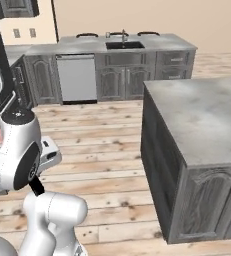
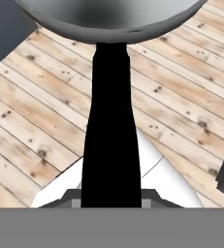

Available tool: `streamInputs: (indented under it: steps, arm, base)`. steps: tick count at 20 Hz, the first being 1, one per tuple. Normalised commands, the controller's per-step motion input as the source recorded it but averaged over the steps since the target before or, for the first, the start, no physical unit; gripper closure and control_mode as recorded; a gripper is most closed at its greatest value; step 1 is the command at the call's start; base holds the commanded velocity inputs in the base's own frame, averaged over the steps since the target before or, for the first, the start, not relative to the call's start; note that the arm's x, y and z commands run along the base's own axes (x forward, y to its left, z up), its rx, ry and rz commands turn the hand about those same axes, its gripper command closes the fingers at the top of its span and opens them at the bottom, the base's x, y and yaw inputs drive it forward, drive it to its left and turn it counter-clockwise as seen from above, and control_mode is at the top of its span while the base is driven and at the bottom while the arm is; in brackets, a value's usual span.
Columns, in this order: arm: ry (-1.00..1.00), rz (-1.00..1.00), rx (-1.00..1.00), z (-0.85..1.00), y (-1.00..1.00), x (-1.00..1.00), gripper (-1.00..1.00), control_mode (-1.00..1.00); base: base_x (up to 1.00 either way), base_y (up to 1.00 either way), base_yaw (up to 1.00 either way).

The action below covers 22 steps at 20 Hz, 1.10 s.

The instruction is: Pick up the pan with the steak in it and place it on the dining table. Then place the steak on the plate.

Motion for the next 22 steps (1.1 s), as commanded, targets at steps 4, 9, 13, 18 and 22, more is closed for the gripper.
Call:
streamInputs:
  steps: [4,9,13,18,22]
  arm:
    - [0.00,0.00,0.00,0.00,0.00,0.00,1.00,1.00]
    - [0.00,0.00,0.00,0.00,0.00,0.00,1.00,1.00]
    - [0.00,0.00,0.00,0.00,0.00,0.00,1.00,1.00]
    - [0.00,0.00,0.00,0.00,0.00,0.00,1.00,1.00]
    - [0.00,0.00,0.00,0.00,0.00,0.00,1.00,1.00]
  base:
    - [0.91,0.04,0.00]
    - [1.00,0.20,0.00]
    - [1.00,0.18,0.00]
    - [1.00,0.11,0.00]
    - [1.00,0.03,0.00]
